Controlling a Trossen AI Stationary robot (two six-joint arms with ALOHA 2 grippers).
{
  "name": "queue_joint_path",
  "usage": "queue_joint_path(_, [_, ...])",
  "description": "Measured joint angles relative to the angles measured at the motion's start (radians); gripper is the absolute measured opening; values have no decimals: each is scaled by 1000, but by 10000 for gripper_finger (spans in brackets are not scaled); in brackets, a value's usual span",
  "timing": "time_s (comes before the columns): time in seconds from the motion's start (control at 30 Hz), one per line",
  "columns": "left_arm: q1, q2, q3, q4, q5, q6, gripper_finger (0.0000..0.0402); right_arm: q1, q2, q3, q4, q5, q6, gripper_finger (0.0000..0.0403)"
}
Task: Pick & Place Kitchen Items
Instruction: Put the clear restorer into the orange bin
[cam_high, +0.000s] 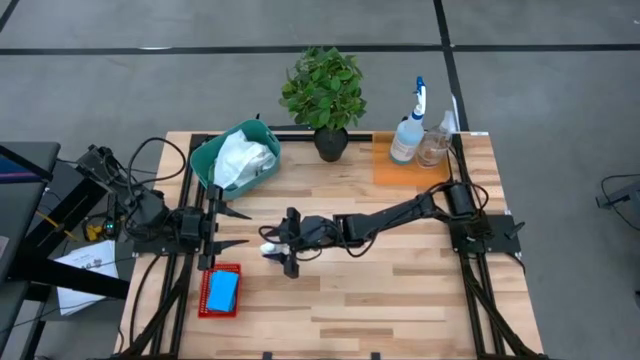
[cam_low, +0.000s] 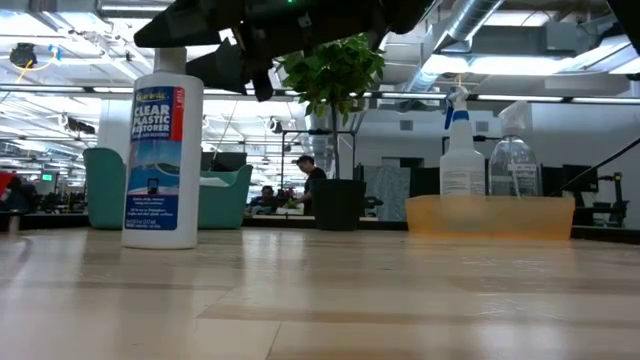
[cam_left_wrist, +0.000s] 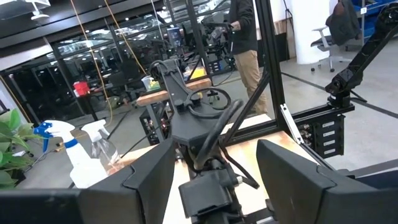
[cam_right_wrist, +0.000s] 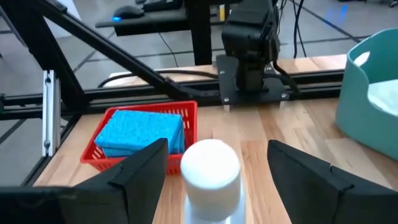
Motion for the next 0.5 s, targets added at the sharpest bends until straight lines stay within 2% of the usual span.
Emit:
queue_joint_path(0.33, [0, 0, 0, -1, 0, 0, 221, 2, 0, 0, -26, 0, -4, 266])
queue_joint_path(0.5, [0, 0, 0, -1, 0, -2, 221, 2, 0, 0, -39, 0, -4, 250])
